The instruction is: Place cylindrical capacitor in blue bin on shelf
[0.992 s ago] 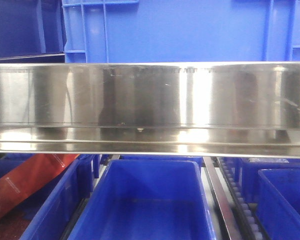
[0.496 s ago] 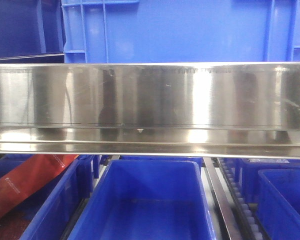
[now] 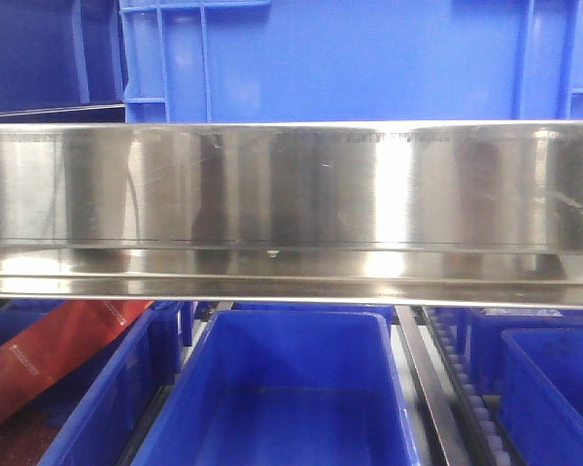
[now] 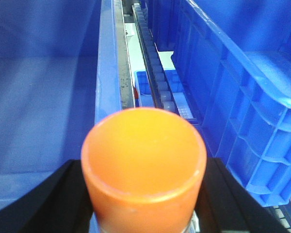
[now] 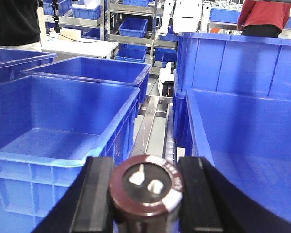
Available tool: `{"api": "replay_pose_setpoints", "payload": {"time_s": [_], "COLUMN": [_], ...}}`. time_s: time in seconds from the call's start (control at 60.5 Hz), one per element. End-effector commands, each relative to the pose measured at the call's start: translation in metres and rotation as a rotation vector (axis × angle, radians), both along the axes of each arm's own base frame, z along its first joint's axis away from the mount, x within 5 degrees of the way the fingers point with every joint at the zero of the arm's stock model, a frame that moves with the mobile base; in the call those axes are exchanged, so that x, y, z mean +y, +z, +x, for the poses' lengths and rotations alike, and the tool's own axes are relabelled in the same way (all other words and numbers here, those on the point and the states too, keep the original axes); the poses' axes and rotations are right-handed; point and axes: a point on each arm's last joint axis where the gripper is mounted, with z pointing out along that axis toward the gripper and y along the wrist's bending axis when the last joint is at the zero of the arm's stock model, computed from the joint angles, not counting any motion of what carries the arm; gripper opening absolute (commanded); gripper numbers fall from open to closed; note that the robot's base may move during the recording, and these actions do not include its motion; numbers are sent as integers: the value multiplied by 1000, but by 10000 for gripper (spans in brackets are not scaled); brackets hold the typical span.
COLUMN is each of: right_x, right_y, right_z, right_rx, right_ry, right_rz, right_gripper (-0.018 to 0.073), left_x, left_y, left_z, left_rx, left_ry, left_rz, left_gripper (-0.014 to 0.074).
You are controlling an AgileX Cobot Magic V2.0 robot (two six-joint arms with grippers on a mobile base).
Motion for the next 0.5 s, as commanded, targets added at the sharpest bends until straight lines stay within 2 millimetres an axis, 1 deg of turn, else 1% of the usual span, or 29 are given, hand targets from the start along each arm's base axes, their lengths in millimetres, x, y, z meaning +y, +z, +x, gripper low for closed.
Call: {"api": "replay_pose_setpoints", "payload": {"time_s": [0.0,0.182,0.265,0.413,0.48], "right_x": [0,0,0,0,0], "right_y": [2,2,2,3,3], "right_z": [0,0,0,0,0], "right_rx": [-27,-27,-27,-28,-28], "right_ry": [-3,-3,-3,-3,-3], "right_rz": [-12,-12,-12,-12,-12], "right_gripper": [-99,-99,-99,-99,-99], "left_x": [-1,-1,-1,-3,-8], "left_y": [6,6,10,32,43], "left_z": [0,0,1,1,7], "left_rx": [-41,-43,-65,-143,-156], "left_ry": [-5,-5,-5,-50,-85], "left_rz": [-11,-12,-18,20,26], "left_gripper": [-111,-111,-111,-111,-111]}}
